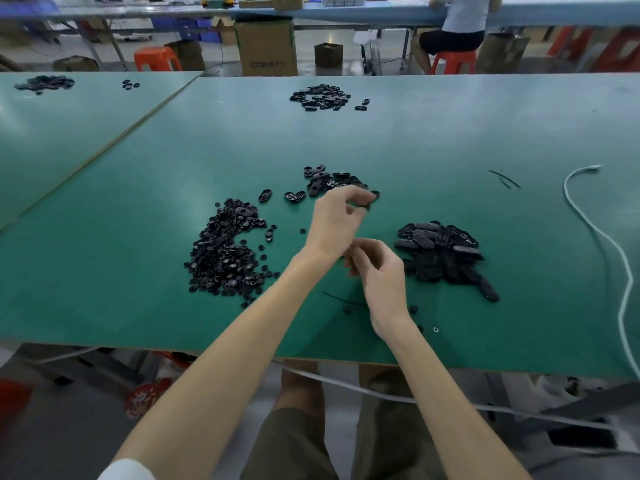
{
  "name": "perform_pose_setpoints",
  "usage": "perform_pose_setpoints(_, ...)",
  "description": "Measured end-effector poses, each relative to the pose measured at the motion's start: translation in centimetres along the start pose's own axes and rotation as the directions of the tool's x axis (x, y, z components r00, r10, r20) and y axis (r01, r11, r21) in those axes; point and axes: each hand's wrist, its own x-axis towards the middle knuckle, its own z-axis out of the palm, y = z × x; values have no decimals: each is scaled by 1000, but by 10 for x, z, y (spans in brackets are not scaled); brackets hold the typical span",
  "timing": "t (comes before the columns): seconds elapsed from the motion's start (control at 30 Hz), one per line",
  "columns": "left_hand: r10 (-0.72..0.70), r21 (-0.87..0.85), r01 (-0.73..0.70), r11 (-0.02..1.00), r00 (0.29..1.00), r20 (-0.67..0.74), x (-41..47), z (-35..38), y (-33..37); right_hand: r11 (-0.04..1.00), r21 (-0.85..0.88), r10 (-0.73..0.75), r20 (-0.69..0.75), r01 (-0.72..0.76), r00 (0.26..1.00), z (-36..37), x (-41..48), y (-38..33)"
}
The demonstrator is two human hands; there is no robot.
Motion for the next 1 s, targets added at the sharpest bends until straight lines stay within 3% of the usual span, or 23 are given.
perform_pose_setpoints(0.2,-79,382,24,924,989,128,-7,-33,-34,1000,-11,13,-43,-13,999,1,2,2)
perform_pose_setpoints(0.33,-98,484,-29,875,967,236,-15,-32,-42,1000,-4,16,-67,-17,998,1,2,2)
perform_pose_setpoints(0.43,-117,541,-23,840,968,223,-20,-25,-46,1000,-9,17,-71,-18,997,1,3,2)
perform_pose_setpoints(0.53,-36,556,-91,826,976,214,-25,-21,-48,1000,-9,17,-77,-18,997,0,3,3)
perform_pose_setpoints(0.63,-7,506,-71,860,989,150,-30,-24,-52,1000,-1,25,-82,-25,996,0,2,3)
perform_pose_setpoints(0.77,-33,250,22,968,999,40,-35,-30,-56,1000,3,17,-65,-16,998,0,1,2)
perform_pose_setpoints(1.0,-65,28,62,998,991,116,-47,-45,-52,1000,-22,-6,69,8,998,0,-2,-1)
